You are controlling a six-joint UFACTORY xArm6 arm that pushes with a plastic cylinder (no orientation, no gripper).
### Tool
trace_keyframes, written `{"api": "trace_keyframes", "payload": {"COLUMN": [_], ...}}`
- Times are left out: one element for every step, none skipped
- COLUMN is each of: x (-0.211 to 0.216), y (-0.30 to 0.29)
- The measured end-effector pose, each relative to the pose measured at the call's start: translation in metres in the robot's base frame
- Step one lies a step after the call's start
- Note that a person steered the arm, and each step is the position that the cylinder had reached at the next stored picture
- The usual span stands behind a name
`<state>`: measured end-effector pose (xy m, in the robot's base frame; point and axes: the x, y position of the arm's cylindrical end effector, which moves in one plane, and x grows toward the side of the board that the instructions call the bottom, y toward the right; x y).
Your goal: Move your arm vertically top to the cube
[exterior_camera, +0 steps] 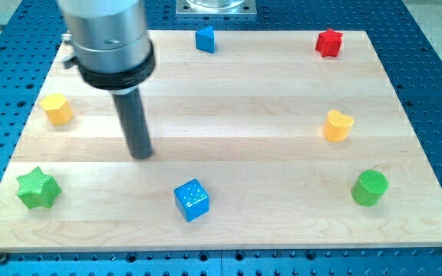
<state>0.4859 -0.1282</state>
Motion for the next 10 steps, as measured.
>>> {"api": "trace_keyframes", "payload": {"x": [0.000,0.000,0.005,0.020,0.020,0.006,-0.008,-0.009,-0.032,-0.051], "y": [-0.020,-0.020,-0.020,-0.016,-0.011,-0.006,0.007,0.009,0.009,0.008]}}
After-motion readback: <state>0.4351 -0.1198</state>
